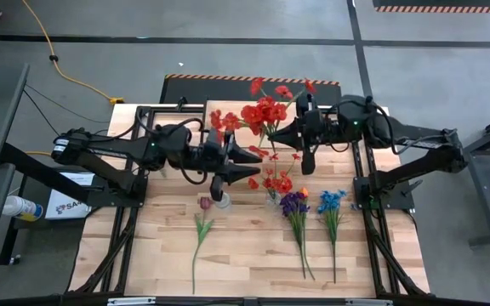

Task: Pick and place flowers into a vace then onto a shelf
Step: Put the orange flowers into the right transparent vase

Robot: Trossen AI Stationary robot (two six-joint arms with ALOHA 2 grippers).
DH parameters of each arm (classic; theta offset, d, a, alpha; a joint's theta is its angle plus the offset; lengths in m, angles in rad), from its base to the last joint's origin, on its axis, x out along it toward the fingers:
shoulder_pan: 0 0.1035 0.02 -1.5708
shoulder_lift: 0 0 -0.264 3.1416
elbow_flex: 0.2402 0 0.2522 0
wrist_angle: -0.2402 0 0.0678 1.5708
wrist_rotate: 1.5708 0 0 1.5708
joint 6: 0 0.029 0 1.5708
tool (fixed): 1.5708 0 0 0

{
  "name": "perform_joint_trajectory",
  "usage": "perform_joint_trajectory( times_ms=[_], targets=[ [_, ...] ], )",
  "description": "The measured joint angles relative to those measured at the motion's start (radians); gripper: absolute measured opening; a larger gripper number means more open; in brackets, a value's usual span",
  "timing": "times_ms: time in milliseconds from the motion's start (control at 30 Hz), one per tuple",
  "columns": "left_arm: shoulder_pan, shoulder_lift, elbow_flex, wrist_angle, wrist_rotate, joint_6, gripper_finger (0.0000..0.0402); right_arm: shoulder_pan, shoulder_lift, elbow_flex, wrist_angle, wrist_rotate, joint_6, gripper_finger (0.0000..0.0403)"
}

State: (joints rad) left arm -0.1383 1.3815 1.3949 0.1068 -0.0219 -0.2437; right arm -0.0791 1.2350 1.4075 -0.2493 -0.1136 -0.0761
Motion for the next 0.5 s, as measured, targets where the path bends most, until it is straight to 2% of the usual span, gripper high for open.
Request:
perform_joint_trajectory(
  times_ms=[200,500],
  targets=[
    [0.000,-0.004,0.000,-0.078,-0.003,-0.028,0.0158,-0.041,-0.016,0.000,0.001,-0.016,0.000,0.0000],
    [0.000,-0.061,-0.001,-0.259,-0.092,-0.076,0.0154,-0.066,-0.103,0.000,0.000,-0.025,0.007,0.0000]
  ],
)
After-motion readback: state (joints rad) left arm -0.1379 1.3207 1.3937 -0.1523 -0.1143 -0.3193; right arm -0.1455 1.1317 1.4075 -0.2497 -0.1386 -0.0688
